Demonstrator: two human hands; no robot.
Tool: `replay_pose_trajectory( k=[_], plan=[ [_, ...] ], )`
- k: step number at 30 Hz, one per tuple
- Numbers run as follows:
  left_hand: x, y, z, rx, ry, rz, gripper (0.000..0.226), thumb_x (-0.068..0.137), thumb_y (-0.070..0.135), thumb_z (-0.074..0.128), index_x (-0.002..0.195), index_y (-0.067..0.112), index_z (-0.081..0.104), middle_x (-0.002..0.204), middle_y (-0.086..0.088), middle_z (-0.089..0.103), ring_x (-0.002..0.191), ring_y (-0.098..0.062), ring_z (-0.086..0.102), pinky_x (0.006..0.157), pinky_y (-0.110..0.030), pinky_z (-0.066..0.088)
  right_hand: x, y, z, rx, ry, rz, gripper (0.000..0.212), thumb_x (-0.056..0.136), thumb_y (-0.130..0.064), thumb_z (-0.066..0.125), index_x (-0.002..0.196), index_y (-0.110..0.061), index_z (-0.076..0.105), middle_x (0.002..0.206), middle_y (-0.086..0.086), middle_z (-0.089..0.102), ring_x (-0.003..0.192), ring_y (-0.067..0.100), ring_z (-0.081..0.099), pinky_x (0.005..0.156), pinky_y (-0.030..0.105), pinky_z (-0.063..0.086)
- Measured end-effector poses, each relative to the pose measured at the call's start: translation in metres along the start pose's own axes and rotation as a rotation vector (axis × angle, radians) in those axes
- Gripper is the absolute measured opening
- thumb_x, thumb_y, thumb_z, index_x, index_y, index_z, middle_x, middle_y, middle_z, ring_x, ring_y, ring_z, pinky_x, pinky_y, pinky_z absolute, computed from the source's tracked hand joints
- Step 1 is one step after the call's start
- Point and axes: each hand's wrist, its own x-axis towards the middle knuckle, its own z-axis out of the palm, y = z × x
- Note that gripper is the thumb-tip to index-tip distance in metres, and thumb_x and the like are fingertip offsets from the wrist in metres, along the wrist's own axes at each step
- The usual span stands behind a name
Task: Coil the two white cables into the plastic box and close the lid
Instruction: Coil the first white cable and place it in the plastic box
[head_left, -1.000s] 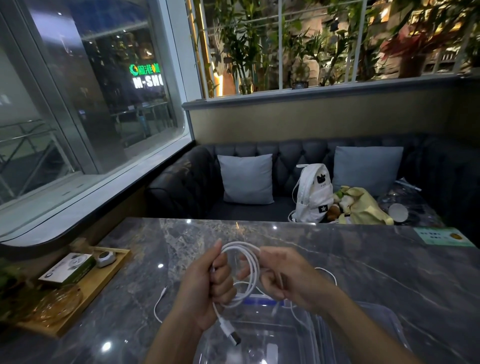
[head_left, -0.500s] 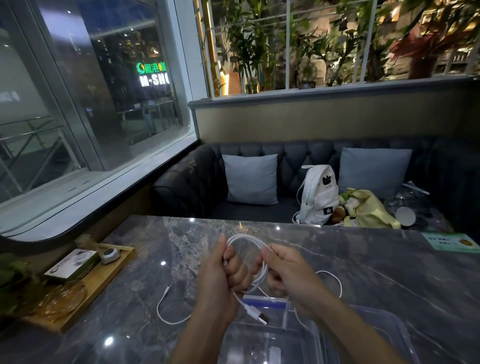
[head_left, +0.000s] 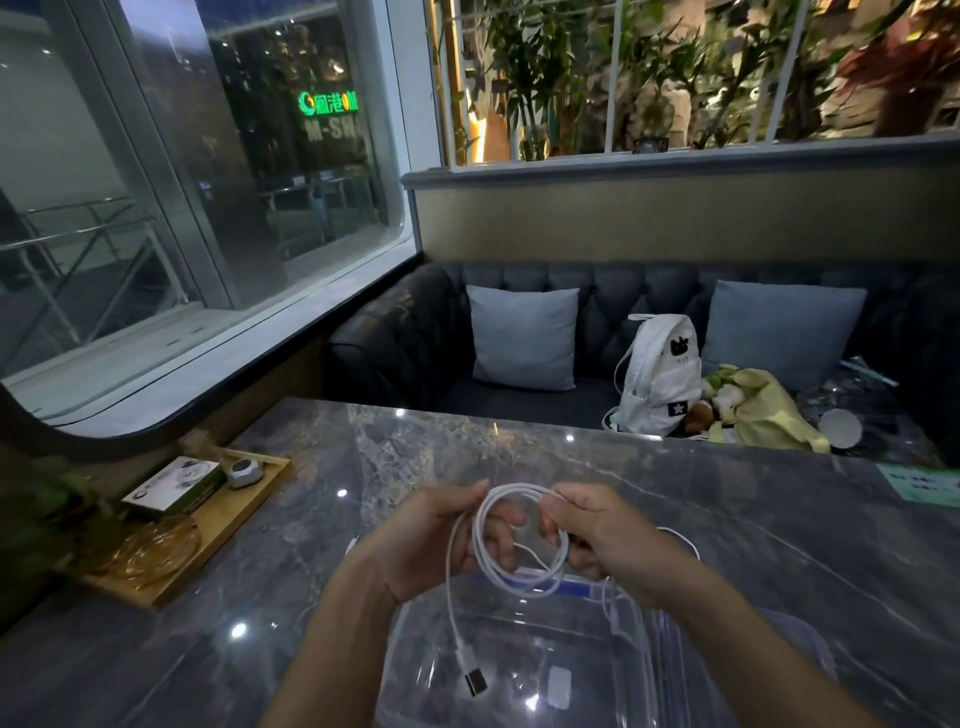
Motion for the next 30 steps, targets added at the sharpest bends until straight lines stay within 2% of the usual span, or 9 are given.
replay_pose_trajectory(
  k=[4,7,10,12,14,19,25,27,30],
  plan=[
    [-0.001,0.002,-0.005,-0.048,-0.059,0.003,0.029,0.081,0.018,0.049,0.086,-0.001,0.071,0.064,-0.007,0.068,0.059,-0.017,0.064,0.069,-0.028,0.054,0.005,0.002,0.002,-0.032,-0.019,0.019,0.033,0.096,-0.019,0.041,0.065,-0.013,0.047,0.037,-0.012,0.043,0.033,0.003,0.028,0.033,0.014,0.024],
    [0.001,-0.003,0.000,-0.177,-0.063,-0.023,0.042,0.088,0.029,0.039,0.079,0.003,0.070,0.048,0.002,0.052,0.044,-0.011,0.049,0.063,-0.030,0.055,0.008,0.005,0.004,-0.050,-0.003,0.021,0.033,0.097,-0.020,0.041,0.065,-0.014,0.047,0.036,-0.011,0.044,0.032,0.002,0.028,0.032,0.014,0.024],
    [0.003,-0.012,0.011,-0.218,-0.020,0.041,0.032,0.088,0.033,0.040,0.069,0.012,0.056,0.042,0.010,0.037,0.037,-0.005,0.033,0.054,-0.026,0.052,0.011,0.009,0.006,-0.032,0.012,0.020,0.032,0.096,-0.021,0.041,0.065,-0.014,0.047,0.036,-0.011,0.043,0.031,0.001,0.027,0.032,0.013,0.023],
    [0.003,-0.015,0.019,-0.259,0.060,0.088,0.029,0.087,0.032,0.043,0.064,0.016,0.049,0.039,0.012,0.031,0.034,-0.003,0.023,0.039,-0.018,0.037,0.012,0.010,0.007,-0.027,0.018,0.011,0.032,0.096,-0.022,0.042,0.066,-0.013,0.048,0.036,-0.011,0.043,0.031,0.001,0.028,0.032,0.013,0.023],
    [0.004,-0.017,0.023,-0.248,0.174,0.116,0.034,0.089,0.032,0.043,0.057,0.018,0.047,0.038,0.011,0.027,0.030,-0.002,0.020,0.033,-0.016,0.019,0.011,0.011,0.009,-0.074,0.037,-0.019,0.030,0.095,-0.021,0.045,0.068,-0.012,0.051,0.036,-0.011,0.044,0.033,0.001,0.031,0.034,0.014,0.026],
    [0.005,-0.016,0.023,-0.037,0.330,0.184,0.042,0.097,0.028,0.035,0.056,0.019,0.040,0.037,0.010,0.026,0.029,-0.004,0.019,0.033,-0.012,0.015,0.005,0.006,0.004,-0.426,0.083,-0.091,0.030,0.091,-0.026,0.052,0.080,0.001,0.059,0.065,0.002,0.050,0.059,0.010,0.046,0.057,0.024,0.037],
    [0.008,-0.025,0.017,0.170,0.424,0.206,0.044,0.097,0.027,0.036,0.054,0.020,0.039,0.039,0.009,0.029,0.032,-0.006,0.019,0.035,-0.014,0.018,-0.005,-0.004,-0.012,-1.090,0.022,0.121,0.028,0.092,-0.018,0.046,0.072,-0.005,0.061,0.069,0.005,0.056,0.059,0.014,0.049,0.054,0.027,0.034],
    [0.010,-0.030,0.015,0.221,0.458,0.216,0.044,0.097,0.027,0.038,0.053,0.020,0.041,0.039,0.010,0.031,0.032,-0.007,0.020,0.036,-0.015,0.018,-0.010,-0.009,-0.015,-0.975,-0.038,0.163,0.028,0.093,-0.016,0.044,0.072,-0.007,0.061,0.061,-0.002,0.059,0.051,0.007,0.050,0.048,0.020,0.036],
    [0.011,-0.034,0.010,0.157,0.456,0.218,0.044,0.097,0.028,0.039,0.054,0.020,0.041,0.038,0.010,0.031,0.031,-0.005,0.020,0.034,-0.013,0.020,-0.016,-0.014,-0.019,-0.319,-0.045,0.155,0.031,0.095,-0.015,0.045,0.067,-0.009,0.058,0.040,-0.006,0.054,0.033,0.003,0.040,0.034,0.013,0.031]
  ],
)
